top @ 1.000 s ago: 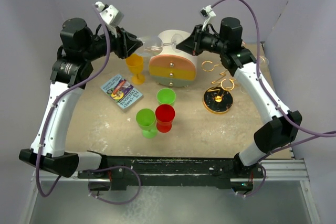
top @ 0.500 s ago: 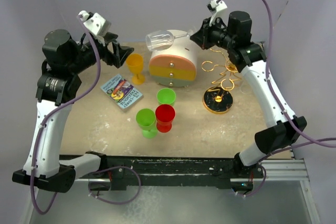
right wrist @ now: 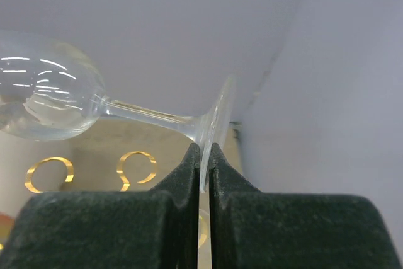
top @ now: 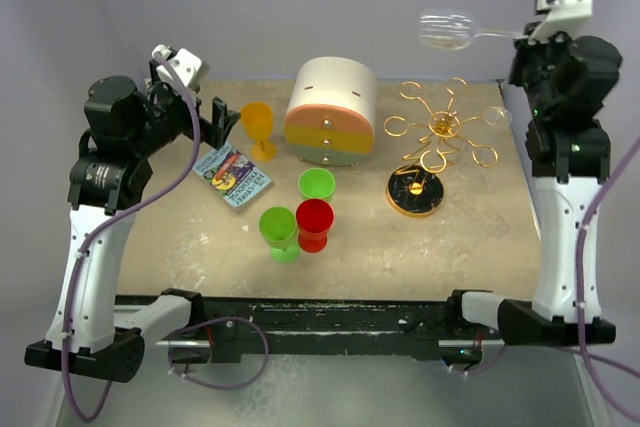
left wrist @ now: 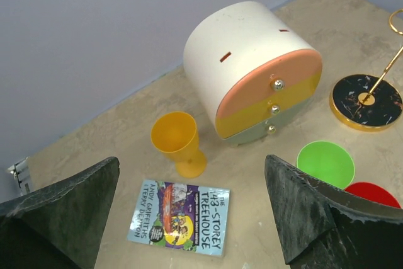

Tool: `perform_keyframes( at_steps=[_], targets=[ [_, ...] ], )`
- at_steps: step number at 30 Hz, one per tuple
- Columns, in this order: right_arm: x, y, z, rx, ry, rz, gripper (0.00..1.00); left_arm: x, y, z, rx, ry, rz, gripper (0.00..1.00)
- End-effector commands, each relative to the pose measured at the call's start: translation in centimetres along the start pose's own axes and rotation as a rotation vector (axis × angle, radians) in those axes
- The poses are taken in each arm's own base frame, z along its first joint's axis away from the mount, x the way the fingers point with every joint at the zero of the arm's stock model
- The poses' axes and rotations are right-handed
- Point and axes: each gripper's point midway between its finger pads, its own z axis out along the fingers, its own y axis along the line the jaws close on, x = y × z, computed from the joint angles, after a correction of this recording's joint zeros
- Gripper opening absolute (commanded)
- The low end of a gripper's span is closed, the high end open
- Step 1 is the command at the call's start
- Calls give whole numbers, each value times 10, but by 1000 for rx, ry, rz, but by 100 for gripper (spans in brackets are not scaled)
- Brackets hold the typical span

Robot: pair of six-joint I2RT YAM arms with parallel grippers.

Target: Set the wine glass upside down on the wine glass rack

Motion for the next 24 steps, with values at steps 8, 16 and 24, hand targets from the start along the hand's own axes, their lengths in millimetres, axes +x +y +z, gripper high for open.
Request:
perform_keyframes(
  at_steps=[8,16,24],
  targets=[
    [-17,-123,-64,600,46,-303,0,-18,7,-16,-30,-62,56,99],
    [2,-148,-63,759,175,-485,0,-18,3,-18,-4,-72,56,99],
    [27,-138,-27,663,205,-719,0,-16,4,-21,-9,-74,56,99]
  ],
)
